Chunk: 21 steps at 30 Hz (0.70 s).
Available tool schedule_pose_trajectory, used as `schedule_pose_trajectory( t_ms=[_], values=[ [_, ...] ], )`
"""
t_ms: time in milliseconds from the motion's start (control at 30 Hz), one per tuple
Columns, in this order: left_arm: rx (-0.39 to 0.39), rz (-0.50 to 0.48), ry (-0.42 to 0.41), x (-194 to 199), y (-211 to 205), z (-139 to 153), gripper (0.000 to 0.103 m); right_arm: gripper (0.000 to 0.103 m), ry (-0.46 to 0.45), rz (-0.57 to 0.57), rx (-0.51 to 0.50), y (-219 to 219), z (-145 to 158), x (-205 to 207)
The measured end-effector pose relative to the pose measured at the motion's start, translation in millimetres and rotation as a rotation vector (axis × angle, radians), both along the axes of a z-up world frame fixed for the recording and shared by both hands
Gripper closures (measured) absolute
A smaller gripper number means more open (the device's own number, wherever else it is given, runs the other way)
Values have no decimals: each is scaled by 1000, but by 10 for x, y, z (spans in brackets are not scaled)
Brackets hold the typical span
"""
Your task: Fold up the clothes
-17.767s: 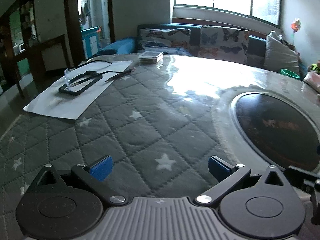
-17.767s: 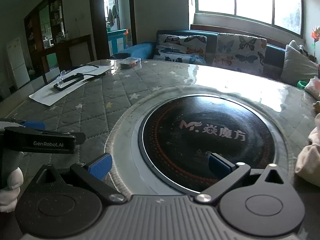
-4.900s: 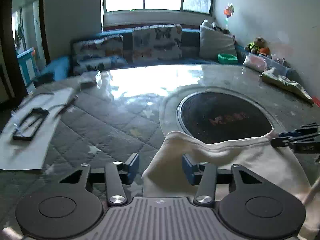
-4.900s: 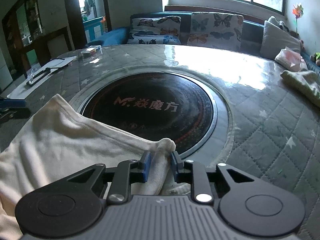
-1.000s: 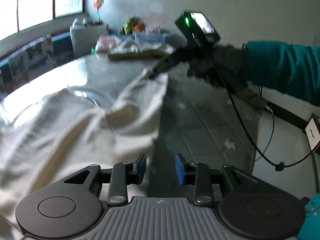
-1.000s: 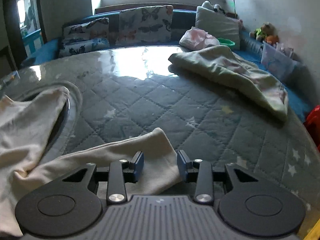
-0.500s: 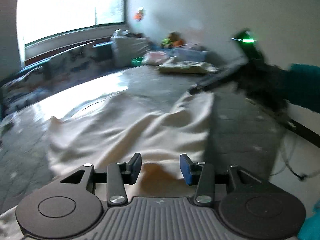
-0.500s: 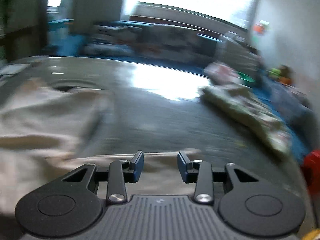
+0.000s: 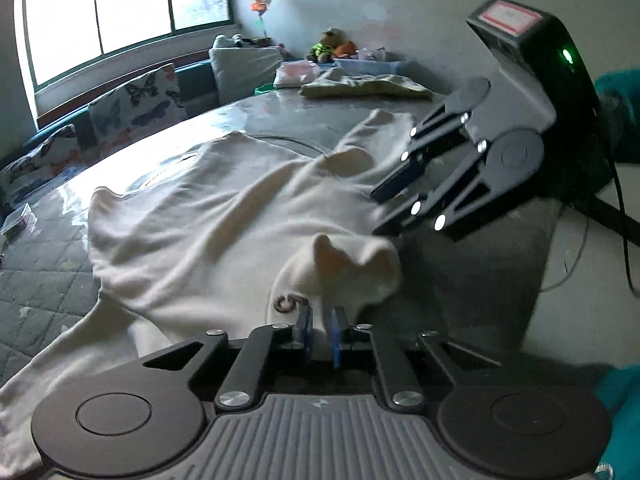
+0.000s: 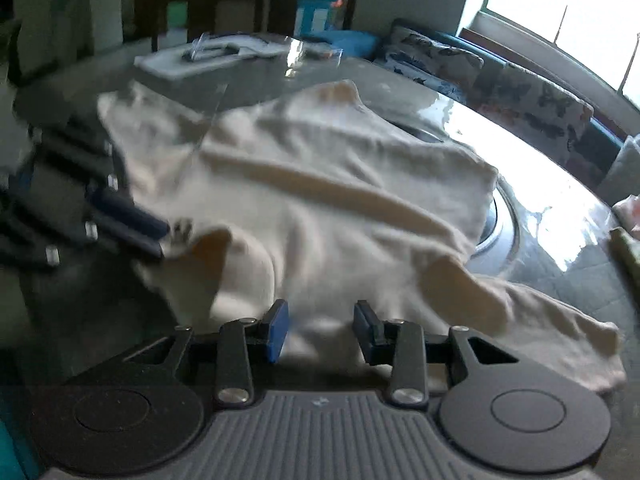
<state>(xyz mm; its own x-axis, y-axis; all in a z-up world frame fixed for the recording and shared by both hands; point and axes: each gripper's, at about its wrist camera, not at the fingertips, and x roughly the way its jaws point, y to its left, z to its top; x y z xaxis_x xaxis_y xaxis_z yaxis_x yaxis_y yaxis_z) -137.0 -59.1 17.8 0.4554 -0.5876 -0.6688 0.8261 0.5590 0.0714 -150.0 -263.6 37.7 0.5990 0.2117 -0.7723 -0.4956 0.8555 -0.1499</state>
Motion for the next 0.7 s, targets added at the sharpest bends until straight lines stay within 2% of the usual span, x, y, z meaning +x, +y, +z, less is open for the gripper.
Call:
schedule_pose_trajectory(
  t_ms=[100, 267, 300, 400, 467, 500, 533, 567, 600, 633, 700],
  values=[
    [2, -10, -11, -37, 13, -7, 93, 67, 27, -8, -19, -38, 85, -76],
    [-27, 24, -47, -40, 33, 123, 89, 66, 26, 25, 35, 117, 197, -71],
    [-31, 35, -56, -30, 22, 149, 84, 65, 23, 36, 47, 166, 211, -68],
    [-23, 50, -86, -14, -38, 163, 56, 62, 17, 67, 82, 312, 253, -58],
    [-12, 50, -88, -1, -86, 121, 56, 65, 19, 71, 60, 387, 182, -55],
    [-4, 48, -82, 9, -112, 90, 56, 67, 20, 67, 44, 408, 135, -54],
    [9, 46, -77, 22, -140, 53, 61, 69, 19, 61, 24, 422, 95, -60],
    [24, 48, -74, 45, -160, 19, 68, 75, 19, 54, 12, 422, 70, -73],
    [37, 50, -65, 60, -163, -19, 88, 81, 22, 48, 9, 413, 52, -88],
    [43, 51, -54, 71, -158, -36, 92, 92, 25, 46, 9, 402, 46, -103],
    [28, 39, -53, 46, -95, -7, 96, 96, 12, 50, 6, 357, 93, -180]
  ],
)
